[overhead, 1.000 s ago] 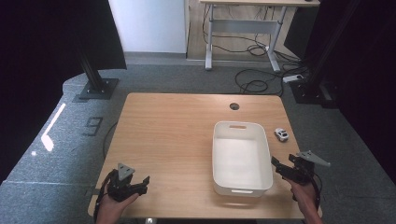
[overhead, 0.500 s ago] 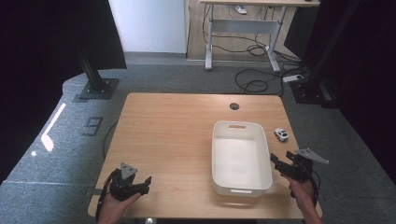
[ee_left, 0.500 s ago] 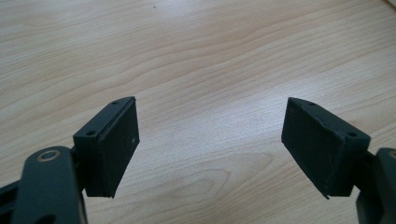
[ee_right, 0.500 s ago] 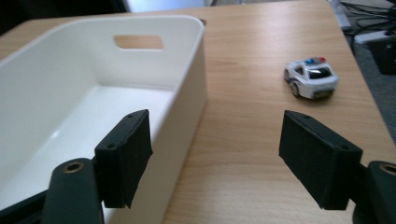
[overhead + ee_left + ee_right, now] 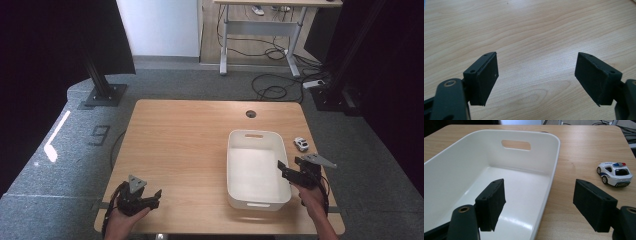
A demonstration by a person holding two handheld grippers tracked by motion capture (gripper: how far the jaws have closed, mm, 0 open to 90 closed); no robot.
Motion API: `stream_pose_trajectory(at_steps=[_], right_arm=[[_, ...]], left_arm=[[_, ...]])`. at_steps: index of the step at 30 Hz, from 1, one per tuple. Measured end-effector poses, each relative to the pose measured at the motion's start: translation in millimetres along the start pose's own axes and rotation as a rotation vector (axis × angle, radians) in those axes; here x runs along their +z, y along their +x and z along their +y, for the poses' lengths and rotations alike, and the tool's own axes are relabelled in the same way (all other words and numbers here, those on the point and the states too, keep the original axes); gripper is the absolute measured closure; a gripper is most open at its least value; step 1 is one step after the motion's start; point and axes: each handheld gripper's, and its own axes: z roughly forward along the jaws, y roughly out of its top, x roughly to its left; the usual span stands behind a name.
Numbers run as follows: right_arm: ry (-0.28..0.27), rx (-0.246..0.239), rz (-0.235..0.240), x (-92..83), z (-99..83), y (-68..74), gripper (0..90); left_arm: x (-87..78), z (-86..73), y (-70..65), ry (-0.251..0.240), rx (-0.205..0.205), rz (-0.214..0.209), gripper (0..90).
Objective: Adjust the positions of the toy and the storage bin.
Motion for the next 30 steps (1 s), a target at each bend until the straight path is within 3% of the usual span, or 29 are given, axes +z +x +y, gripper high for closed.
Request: stream_pose_trajectory(at_steps=[15,19,25,28,30], right_arm=[[0.021,-0.016,-0.023,2.6,-10.1,-16.5,29.6],[0.035,0.0,-0.017,5.9,-13.8,-20.9,30.3],[0.052,-0.03,-0.018,10.7,-15.1,-14.1,36.3],[0.072,-0.041,-0.021,14.3,-17.0,-11.4,43.2],[0.082,-0.017,0.0,14.1,-16.7,-10.9,51.0]], left_arm=[[-0.3,-0.7,-0.8,0.005,0.003,0.01,19.7],[0.8,-0.8,-0.8,0.007,0.001,0.012,19.7],[1.7,-0.8,-0.4,0.01,0.0,0.012,19.7],[2.5,-0.4,-0.3,0.011,0.002,0.01,19.7],[2.8,0.1,-0.3,0.009,0.008,0.008,19.7]])
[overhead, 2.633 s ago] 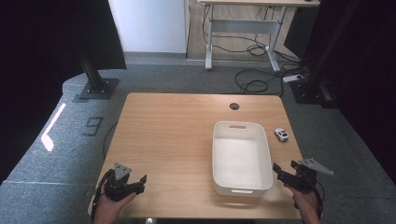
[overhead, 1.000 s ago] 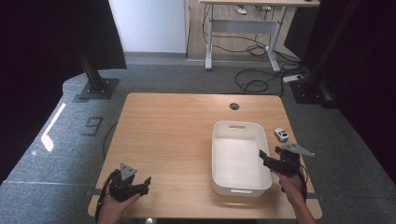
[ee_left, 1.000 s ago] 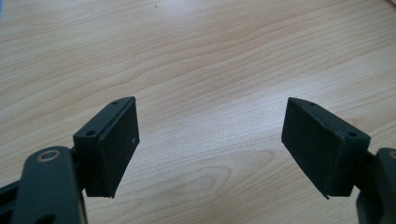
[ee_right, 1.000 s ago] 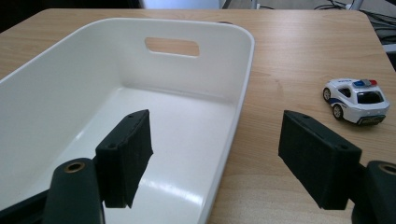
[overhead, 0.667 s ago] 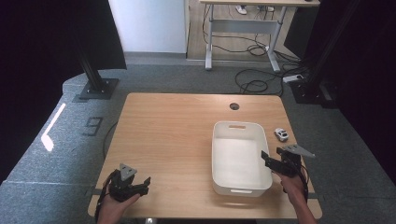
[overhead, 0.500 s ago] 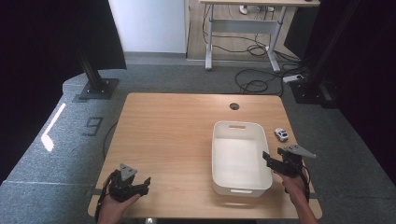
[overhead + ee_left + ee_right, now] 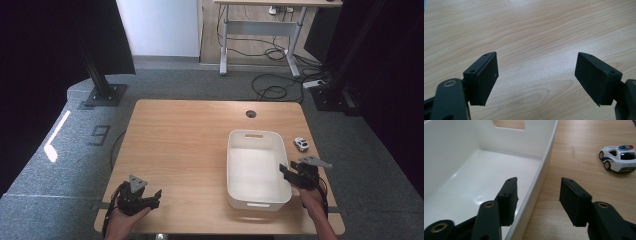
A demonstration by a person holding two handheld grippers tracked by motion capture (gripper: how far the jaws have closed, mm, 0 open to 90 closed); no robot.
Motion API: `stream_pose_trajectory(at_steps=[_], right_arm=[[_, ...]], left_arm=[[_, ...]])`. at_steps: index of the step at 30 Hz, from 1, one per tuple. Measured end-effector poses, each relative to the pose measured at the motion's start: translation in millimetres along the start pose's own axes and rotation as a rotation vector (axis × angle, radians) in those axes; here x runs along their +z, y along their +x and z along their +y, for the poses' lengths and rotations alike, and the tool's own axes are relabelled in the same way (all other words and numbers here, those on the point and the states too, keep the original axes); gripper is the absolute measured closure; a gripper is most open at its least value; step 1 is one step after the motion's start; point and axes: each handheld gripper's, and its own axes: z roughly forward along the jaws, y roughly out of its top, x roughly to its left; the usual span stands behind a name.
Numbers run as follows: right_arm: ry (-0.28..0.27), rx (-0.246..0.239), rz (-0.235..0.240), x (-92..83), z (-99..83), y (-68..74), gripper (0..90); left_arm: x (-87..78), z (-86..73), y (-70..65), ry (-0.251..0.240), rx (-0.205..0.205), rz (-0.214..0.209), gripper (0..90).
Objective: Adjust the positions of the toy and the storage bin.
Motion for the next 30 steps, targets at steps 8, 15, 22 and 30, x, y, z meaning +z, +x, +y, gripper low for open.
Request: stream_pose_trajectory(at_steps=[8,15,22,30], right_arm=[[0.005,0.017,0.02,-2.6,-0.3,3.6,63.7],[0.017,0.038,0.044,-3.0,0.3,4.4,70.6],[0.024,0.046,0.04,-3.2,0.9,5.0,71.2],[0.024,0.059,0.031,-2.7,1.0,7.8,71.5]], left_arm=[[1.3,2.0,-1.5,0.0,0.005,-0.003,19.7],[-2.0,0.4,-2.1,-0.004,0.003,0.001,19.7],[-3.4,-0.4,-1.6,-0.004,0.001,0.004,19.7],[-3.8,-0.1,-2.1,-0.006,0.006,0.001,19.7]])
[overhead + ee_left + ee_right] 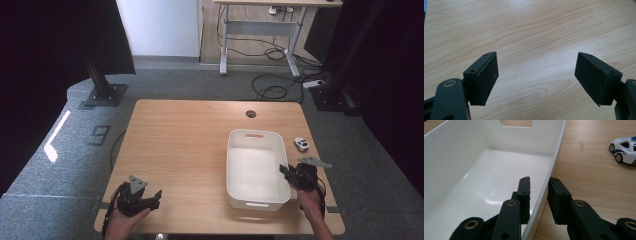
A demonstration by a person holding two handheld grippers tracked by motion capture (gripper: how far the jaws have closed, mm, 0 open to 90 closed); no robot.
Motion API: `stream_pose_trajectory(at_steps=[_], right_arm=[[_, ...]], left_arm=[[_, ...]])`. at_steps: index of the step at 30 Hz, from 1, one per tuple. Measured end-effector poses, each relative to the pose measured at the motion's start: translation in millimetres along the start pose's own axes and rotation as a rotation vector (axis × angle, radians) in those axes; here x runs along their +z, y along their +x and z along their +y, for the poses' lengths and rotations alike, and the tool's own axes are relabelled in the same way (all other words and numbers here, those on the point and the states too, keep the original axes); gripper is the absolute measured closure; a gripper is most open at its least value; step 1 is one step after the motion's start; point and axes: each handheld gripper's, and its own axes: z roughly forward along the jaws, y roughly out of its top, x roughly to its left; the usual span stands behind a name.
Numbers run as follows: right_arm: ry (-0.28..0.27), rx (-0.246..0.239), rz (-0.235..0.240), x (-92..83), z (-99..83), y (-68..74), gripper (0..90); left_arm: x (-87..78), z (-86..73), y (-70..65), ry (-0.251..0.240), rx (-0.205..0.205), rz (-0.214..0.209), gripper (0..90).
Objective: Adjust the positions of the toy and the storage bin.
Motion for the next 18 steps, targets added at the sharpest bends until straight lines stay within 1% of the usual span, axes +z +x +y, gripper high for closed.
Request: stream_pose_trajectory(at_steps=[18], right_arm=[[-0.002,-0.001,-0.015,5.0,1.8,10.0,71.4]], left_arm=[[1.3,0.0,-1.3,0.007,0.003,-0.008,19.7]])
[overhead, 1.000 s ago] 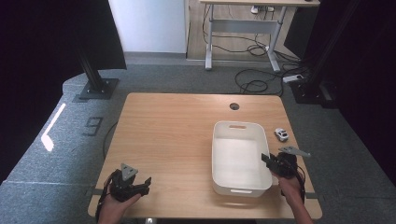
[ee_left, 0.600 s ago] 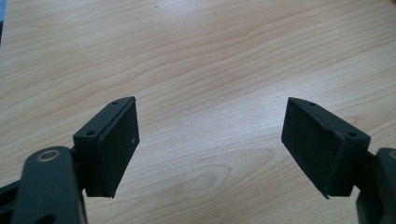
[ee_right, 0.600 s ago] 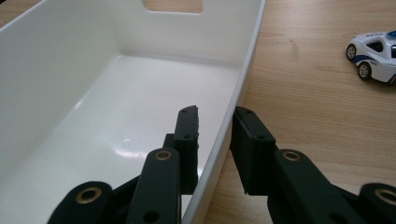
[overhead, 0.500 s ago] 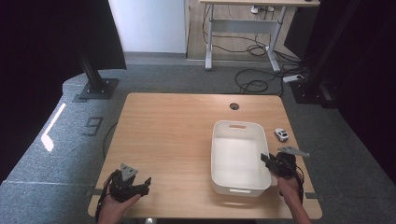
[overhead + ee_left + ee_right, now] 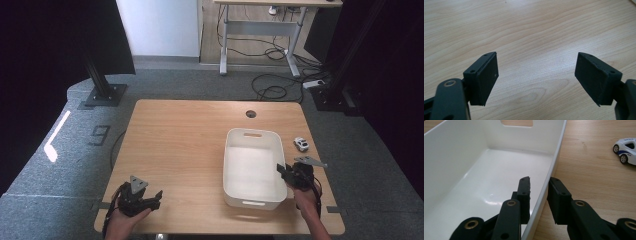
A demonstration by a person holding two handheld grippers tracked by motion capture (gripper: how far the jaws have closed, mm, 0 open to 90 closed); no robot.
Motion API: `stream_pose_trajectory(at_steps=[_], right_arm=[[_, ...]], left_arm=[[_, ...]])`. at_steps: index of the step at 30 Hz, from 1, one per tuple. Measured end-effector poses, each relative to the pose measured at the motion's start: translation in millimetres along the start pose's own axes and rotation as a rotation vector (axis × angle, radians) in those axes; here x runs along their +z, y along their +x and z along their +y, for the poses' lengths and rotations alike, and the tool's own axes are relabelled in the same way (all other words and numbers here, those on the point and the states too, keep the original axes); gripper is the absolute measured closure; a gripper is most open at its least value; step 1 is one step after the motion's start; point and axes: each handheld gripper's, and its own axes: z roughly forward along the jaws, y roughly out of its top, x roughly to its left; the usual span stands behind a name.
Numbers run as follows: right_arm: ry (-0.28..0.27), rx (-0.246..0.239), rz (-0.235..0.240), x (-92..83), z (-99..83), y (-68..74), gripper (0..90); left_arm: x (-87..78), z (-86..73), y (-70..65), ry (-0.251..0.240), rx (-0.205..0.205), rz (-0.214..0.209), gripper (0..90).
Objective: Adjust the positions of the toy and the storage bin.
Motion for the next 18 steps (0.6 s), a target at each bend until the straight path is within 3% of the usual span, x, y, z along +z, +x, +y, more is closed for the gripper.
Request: stream_pose_trajectory(at_steps=[18], right_arm=[[0.003,-0.01,-0.004,7.9,3.6,13.7,71.4]], left_arm=[[0.2,0.2,-0.4,0.002,-0.001,-0.005,19.7]])
